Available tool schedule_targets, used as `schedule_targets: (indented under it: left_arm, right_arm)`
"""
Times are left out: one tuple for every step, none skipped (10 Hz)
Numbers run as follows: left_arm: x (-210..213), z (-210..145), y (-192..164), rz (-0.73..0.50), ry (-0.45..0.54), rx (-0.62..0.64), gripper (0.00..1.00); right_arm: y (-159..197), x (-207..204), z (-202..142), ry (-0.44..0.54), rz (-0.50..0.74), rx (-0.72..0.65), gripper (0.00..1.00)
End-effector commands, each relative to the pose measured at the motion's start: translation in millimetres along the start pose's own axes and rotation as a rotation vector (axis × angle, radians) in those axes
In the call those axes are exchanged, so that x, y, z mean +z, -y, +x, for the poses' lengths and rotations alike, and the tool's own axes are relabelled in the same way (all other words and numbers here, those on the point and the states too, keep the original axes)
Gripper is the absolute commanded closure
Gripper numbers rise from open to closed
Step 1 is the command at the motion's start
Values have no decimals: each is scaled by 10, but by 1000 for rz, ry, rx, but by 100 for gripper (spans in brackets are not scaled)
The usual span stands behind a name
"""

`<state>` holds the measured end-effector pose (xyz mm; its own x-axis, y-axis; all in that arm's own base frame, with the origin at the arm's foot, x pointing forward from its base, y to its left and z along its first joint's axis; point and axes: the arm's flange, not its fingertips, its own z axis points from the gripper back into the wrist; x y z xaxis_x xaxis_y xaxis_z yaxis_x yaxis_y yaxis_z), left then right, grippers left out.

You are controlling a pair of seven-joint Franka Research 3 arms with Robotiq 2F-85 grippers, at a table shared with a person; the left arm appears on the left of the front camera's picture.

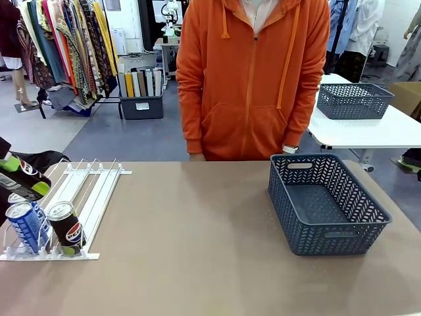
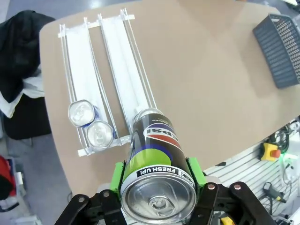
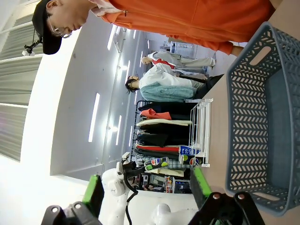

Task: Retrieve and store the cans from the dispenser.
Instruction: Pick up one can from the Automatic Can Dispenser and place it in the middle of the table.

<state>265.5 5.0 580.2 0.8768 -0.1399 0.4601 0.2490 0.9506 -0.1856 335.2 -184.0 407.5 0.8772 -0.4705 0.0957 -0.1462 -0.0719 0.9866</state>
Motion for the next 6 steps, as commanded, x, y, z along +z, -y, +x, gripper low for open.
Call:
schedule_targets:
  left_arm:
    - [-5,-9,3,-1,0,-1,100]
    - [-79,126,187,76,-61,40,100]
    - [-123,368,529,72,-68,-22,100]
    - [-201,661,1021,67,-63,-123,100]
    - [-357,882,1477,73,-73,-171,100]
    - [-584,1008,1882,49,-104,-248,100]
  right_arm:
    - [-32,19,11,-18,-4,12,0]
    - [-32,19,11,-18,-4,12,0]
    - [-32,19,11,-18,-4,12,0]
    - [-32,19,11,-18,-4,12,0]
    - [-32,19,11,-18,-4,12,0]
    - [-32,19,11,-18,-4,12,0]
